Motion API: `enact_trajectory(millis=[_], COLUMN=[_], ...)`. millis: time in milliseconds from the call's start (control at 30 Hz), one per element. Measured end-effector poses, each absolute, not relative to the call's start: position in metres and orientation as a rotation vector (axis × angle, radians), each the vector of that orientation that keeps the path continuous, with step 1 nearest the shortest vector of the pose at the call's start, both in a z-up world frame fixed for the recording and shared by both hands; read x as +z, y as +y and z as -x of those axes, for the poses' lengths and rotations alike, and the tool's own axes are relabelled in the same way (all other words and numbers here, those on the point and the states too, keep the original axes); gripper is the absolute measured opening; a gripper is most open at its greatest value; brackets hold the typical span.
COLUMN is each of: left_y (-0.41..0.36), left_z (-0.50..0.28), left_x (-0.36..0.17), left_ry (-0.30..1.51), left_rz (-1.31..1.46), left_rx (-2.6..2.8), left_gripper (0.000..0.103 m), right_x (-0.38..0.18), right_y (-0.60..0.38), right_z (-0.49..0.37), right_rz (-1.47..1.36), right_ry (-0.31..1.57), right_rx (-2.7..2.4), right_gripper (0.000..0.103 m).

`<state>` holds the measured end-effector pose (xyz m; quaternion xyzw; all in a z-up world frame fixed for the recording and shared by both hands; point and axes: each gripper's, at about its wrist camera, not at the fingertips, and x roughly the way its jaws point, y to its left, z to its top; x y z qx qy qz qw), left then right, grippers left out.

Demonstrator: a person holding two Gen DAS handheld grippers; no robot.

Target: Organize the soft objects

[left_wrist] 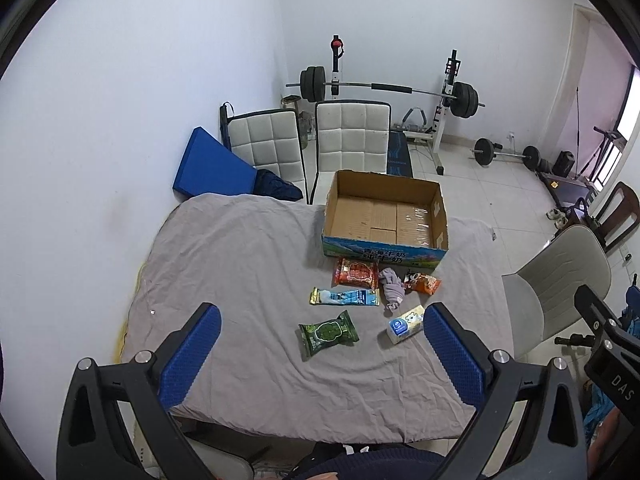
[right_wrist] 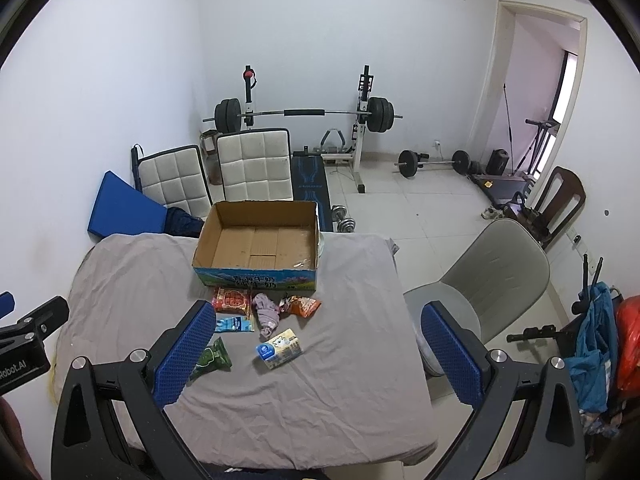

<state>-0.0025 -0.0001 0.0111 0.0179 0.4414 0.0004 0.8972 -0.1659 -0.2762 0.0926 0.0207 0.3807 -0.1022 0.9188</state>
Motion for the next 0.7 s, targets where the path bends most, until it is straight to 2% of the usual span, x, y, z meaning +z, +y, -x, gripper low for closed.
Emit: enact_trajectory(millis=[700], left_y=[0.0], left_z=[0.004], left_x=[0.015], left_ry=[0.899], left_rz=[-0.024], left_rx=[0.014], left_gripper=[0.103], right_x=[0.104], right_y=[-0.289], right_z=[0.166], right_rz=[-0.056], right_ry=[0.774], right_rx=[-0.211], right_gripper=[0.103])
